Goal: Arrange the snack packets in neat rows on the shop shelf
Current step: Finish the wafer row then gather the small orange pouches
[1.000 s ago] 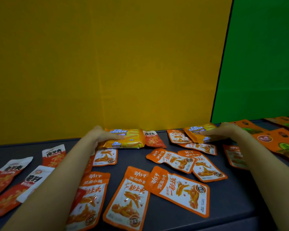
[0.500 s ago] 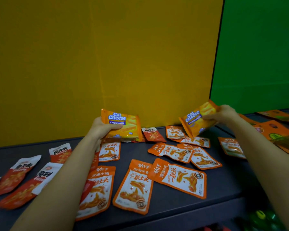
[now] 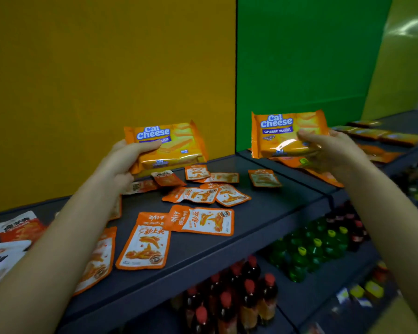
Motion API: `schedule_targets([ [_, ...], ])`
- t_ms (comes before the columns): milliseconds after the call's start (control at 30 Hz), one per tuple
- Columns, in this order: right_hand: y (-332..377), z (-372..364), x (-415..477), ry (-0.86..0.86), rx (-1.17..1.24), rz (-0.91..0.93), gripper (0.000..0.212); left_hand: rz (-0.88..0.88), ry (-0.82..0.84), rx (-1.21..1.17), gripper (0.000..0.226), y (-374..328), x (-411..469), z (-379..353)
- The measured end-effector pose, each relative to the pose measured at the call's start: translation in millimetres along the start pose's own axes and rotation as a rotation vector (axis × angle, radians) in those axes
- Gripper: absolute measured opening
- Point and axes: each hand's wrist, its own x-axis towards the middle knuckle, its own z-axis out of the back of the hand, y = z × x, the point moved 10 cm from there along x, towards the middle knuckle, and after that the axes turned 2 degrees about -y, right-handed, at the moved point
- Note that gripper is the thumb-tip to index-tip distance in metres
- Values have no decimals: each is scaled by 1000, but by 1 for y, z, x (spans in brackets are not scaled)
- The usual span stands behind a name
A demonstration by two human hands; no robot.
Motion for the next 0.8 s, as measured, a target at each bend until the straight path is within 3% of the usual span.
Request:
schedule_targets([
  [67, -13, 25, -23, -19, 39, -64, 5, 54, 81, 9, 24, 10, -17, -27],
  [200, -42, 89, -68, -99, 63, -160, 6, 95, 273, 19, 13, 29, -59, -89],
  [433, -69, 236, -128, -243, 28, -173, 9, 88, 460, 34, 18, 66, -126, -202],
  [633, -80, 380, -174, -390, -24, -183, 14, 125, 558, 41, 38, 129, -174, -297],
  [800, -98, 484, -198, -524, -30, -219, 20, 194, 597, 30, 30, 192, -203, -377],
])
